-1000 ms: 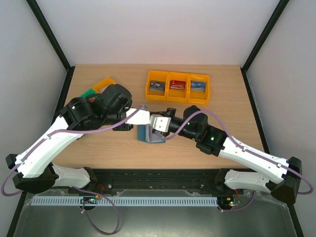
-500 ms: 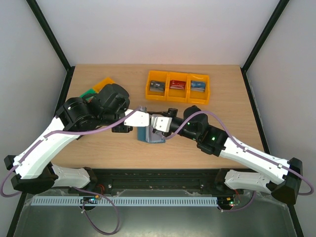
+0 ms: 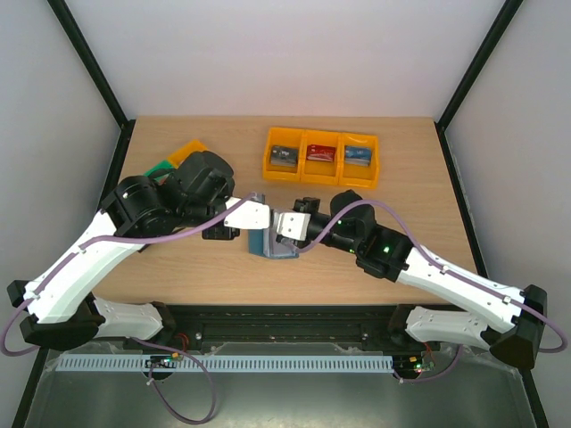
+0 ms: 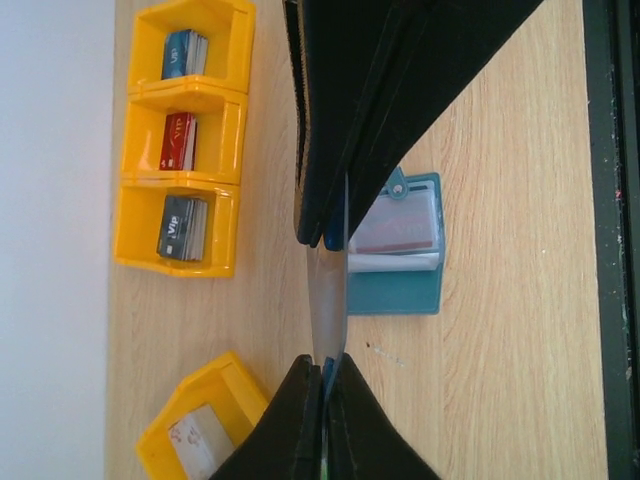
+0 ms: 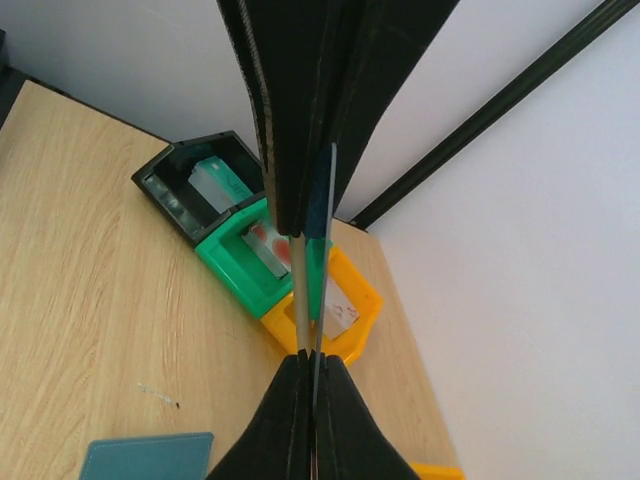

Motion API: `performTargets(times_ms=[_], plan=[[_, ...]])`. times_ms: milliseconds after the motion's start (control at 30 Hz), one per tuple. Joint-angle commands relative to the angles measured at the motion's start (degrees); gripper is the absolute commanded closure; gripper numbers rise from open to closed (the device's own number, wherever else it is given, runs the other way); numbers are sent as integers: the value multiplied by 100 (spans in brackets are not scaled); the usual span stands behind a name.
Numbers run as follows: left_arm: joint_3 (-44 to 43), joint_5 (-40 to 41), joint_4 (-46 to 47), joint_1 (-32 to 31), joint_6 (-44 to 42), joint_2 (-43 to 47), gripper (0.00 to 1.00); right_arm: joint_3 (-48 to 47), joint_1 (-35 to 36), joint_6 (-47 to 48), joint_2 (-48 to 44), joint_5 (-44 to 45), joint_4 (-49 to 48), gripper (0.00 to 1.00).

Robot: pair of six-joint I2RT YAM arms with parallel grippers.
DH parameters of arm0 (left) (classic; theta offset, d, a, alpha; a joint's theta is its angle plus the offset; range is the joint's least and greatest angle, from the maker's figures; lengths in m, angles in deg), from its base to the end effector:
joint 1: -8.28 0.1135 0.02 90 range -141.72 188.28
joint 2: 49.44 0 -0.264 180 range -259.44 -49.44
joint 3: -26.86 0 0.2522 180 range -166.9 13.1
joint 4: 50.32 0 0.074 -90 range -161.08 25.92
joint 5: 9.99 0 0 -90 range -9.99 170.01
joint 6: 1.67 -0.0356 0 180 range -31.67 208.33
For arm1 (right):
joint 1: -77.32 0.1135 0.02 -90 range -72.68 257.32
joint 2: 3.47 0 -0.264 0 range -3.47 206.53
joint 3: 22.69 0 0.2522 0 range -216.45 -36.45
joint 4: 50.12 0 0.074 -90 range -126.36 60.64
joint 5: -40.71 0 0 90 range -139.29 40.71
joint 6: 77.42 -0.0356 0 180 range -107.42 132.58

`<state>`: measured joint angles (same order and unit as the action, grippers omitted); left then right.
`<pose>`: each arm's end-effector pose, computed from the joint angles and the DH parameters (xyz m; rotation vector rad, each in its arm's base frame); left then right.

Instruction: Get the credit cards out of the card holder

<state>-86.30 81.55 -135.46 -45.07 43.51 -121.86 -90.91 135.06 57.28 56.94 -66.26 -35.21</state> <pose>0.1259 -0.1676 0.4531 1.7639 1.5463 -0.0419 0.1229 0.2142 0.3640 -1.4589 0.8861 0.4205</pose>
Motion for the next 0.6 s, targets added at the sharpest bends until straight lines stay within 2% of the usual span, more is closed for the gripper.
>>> performTargets(times_ms=[0, 67, 100, 133, 200, 333, 433, 567], plan=[[76, 126, 231, -27, 227, 69, 82, -191, -4, -22, -9, 204, 154, 98], [238, 443, 584, -24, 460, 155, 28, -181, -35, 7, -6, 491, 180, 98], [305, 669, 722, 8, 558, 192, 8, -163, -114, 65, -7, 686, 217, 99], [370, 771, 832, 90, 665, 223, 2, -146, -240, 122, 6, 791, 233, 99], [453, 773, 994, 473, 873, 237, 1, -128, -802, 168, 34, 791, 194, 98], [836, 371, 1529, 1507, 1368, 237, 1, -399, -2353, 398, 448, 734, 41, 99], [1310, -260, 2018, 2405, 1830, 237, 1, -955, -3409, 774, 1133, 673, 268, 98], [2030, -1219, 2575, 3290, 2284, 309, 1, -1362, -4239, 1273, 2057, 626, 430, 98]])
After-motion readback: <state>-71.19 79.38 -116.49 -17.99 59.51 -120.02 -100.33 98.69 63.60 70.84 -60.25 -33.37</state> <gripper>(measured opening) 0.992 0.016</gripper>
